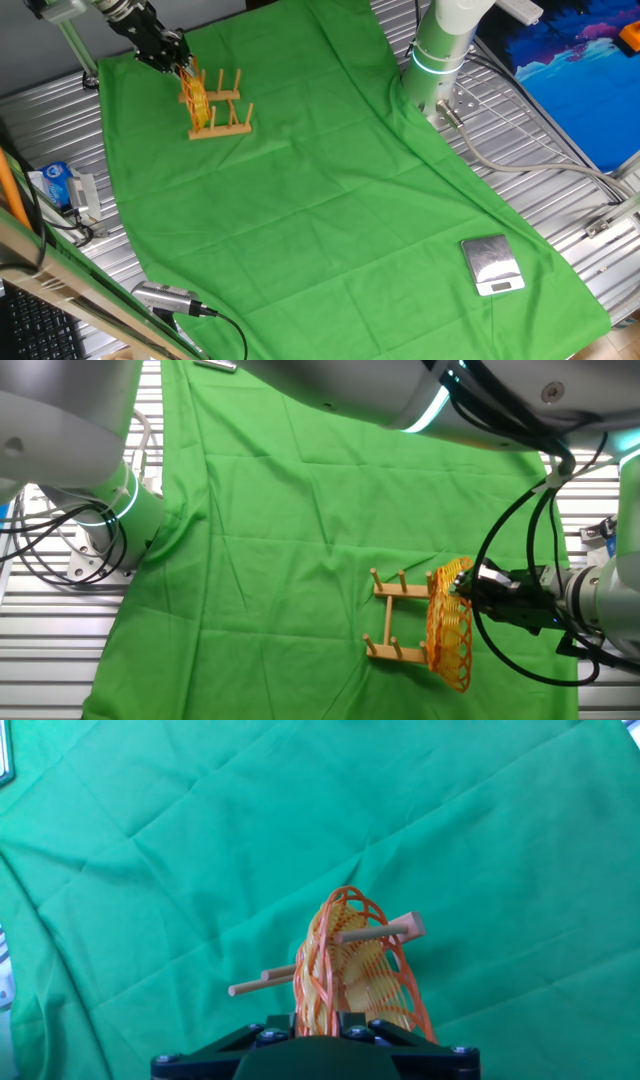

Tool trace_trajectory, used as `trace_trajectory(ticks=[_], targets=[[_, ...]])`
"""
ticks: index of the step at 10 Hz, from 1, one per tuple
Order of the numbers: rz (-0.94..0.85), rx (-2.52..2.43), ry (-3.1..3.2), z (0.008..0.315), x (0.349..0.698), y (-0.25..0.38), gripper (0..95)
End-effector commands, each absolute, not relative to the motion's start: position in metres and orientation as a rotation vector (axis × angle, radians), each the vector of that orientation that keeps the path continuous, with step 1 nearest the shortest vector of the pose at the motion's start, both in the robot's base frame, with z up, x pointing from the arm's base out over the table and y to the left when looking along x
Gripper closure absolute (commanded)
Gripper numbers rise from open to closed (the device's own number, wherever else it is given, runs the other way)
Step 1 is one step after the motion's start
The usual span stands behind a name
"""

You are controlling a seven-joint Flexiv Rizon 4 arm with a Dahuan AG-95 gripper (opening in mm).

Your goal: Take the dish off the dish rack

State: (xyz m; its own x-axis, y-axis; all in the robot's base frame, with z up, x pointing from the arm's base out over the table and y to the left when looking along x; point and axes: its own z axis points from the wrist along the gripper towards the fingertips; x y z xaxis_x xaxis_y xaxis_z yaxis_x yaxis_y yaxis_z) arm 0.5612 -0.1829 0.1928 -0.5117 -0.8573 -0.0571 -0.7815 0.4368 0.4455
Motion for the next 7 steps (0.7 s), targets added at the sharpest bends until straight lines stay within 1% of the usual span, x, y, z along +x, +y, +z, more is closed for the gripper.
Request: trace_trajectory(ticks=[1, 7], targets=[[-0.633, 1.451, -2.506, 0.1925, 0.5612, -0.1829, 95.0], [-0.637, 1.442, -2.5, 0.1926, 0.5612, -0.1829, 95.0]])
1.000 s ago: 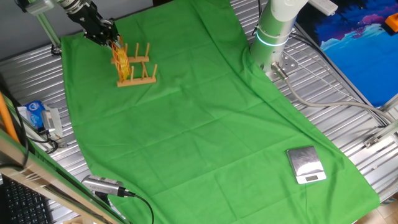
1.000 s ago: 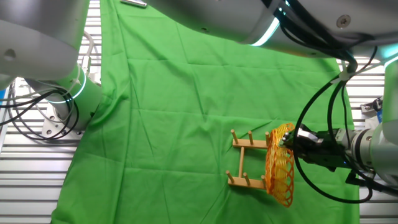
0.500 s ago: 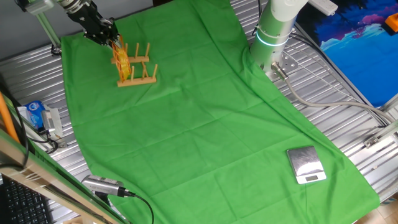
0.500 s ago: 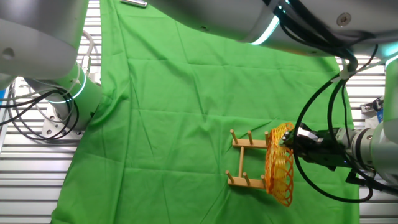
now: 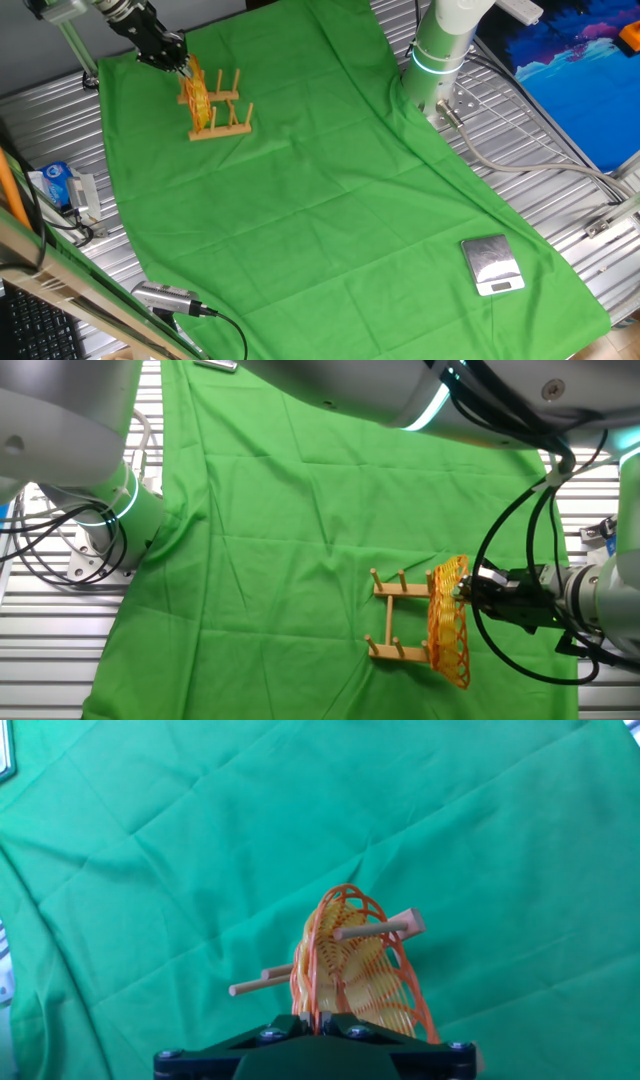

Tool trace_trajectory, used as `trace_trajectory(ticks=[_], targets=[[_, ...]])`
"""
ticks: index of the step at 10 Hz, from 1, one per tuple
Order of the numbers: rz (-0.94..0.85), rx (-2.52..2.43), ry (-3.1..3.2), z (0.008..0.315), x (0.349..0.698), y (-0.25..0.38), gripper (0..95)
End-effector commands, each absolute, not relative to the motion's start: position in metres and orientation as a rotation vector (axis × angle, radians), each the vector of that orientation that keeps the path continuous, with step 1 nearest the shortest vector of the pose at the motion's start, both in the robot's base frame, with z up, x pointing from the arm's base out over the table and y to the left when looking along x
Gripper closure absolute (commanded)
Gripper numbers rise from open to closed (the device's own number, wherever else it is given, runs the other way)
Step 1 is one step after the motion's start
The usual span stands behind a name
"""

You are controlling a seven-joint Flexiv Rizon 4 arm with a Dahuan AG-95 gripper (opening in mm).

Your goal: Take the dish off the dish rack

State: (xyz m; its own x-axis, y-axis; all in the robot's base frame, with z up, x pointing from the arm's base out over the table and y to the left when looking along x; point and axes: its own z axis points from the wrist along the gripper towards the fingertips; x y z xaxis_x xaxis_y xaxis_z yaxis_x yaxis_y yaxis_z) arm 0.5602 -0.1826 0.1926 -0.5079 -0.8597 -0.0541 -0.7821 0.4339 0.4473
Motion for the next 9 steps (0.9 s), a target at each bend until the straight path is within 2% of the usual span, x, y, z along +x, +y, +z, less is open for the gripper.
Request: trace_trajectory(ticks=[1, 9], targets=[[-0.641, 1.433, -2.504, 0.1927, 0.5612, -0.1829, 95.0], [-0.655, 1.405, -2.509, 0.1975, 0.5602, -0.1812, 95.0]])
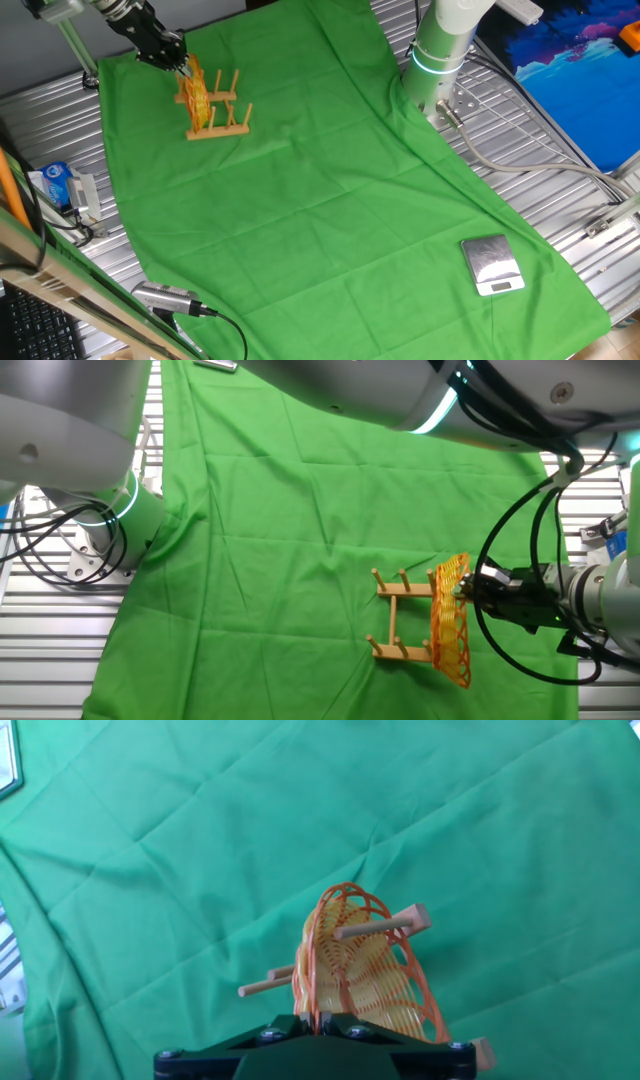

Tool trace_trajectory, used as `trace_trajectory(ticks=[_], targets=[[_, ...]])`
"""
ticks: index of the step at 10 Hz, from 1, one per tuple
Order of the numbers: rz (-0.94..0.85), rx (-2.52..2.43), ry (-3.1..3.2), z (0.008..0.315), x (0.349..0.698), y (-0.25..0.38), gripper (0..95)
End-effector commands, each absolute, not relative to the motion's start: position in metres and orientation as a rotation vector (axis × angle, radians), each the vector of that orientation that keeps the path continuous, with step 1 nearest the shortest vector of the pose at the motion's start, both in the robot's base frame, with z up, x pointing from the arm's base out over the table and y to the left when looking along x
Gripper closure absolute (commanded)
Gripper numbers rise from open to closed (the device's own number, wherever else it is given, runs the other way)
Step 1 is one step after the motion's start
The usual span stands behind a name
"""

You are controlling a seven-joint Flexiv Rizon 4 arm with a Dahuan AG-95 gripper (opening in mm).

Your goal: Take the dish off the dish rack

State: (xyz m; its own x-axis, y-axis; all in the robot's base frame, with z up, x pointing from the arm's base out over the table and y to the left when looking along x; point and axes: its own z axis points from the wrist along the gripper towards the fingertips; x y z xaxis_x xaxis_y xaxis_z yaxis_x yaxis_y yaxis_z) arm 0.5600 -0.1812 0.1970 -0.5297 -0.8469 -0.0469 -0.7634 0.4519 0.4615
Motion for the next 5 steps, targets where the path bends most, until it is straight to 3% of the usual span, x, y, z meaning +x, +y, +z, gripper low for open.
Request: trace_trajectory(ticks=[1, 5], targets=[[-0.661, 1.396, -2.512, 0.1979, 0.5601, -0.181, 95.0], [-0.668, 1.388, -2.511, 0.1992, 0.5598, -0.1805, 95.0]])
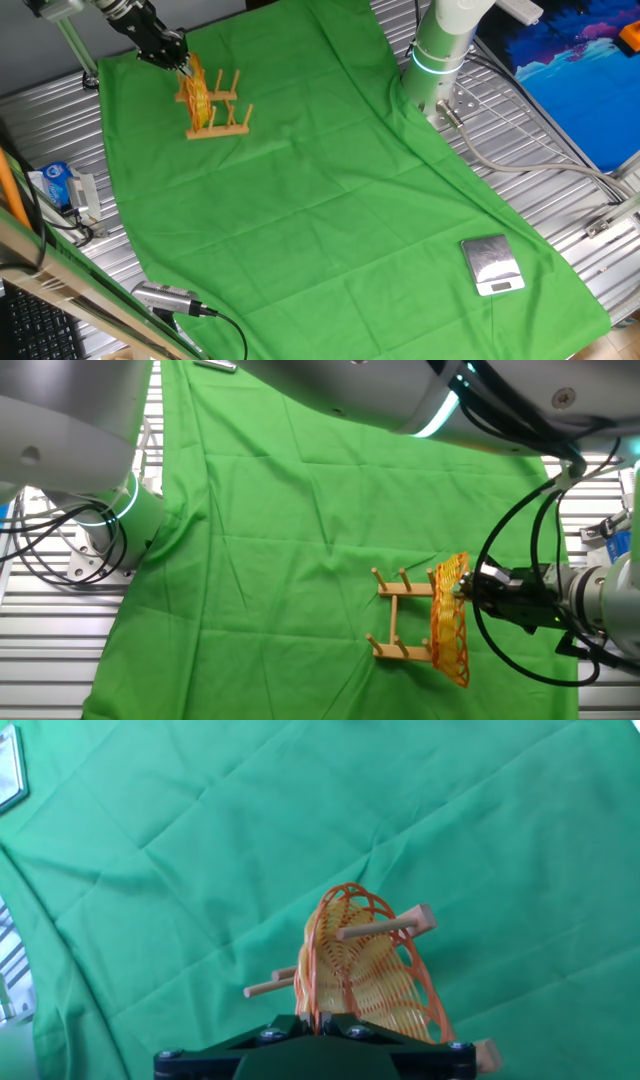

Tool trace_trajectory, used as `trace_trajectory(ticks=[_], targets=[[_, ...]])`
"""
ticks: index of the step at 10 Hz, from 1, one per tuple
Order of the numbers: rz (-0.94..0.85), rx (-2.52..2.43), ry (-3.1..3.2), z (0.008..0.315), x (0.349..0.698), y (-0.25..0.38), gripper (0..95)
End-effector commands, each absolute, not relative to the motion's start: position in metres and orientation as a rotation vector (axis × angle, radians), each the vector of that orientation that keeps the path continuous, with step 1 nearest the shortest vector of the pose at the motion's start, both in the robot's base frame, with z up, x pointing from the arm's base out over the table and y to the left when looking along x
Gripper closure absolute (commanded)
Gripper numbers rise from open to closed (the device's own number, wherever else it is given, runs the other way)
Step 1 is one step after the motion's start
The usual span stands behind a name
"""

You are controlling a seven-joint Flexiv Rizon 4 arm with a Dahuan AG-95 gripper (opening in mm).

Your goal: Take the dish off the dish rack

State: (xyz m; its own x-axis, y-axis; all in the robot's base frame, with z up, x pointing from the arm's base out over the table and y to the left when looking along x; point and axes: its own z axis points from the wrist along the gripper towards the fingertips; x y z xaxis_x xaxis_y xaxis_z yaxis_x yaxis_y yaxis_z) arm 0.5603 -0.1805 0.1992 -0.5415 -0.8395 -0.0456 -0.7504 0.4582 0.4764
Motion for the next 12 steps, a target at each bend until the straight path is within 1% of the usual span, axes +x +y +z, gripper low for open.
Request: trace_trajectory(ticks=[1, 12], targets=[[-0.672, 1.384, -2.512, 0.1993, 0.5598, -0.1805, 95.0], [-0.749, 1.303, -2.513, 0.2028, 0.559, -0.1791, 95.0]])
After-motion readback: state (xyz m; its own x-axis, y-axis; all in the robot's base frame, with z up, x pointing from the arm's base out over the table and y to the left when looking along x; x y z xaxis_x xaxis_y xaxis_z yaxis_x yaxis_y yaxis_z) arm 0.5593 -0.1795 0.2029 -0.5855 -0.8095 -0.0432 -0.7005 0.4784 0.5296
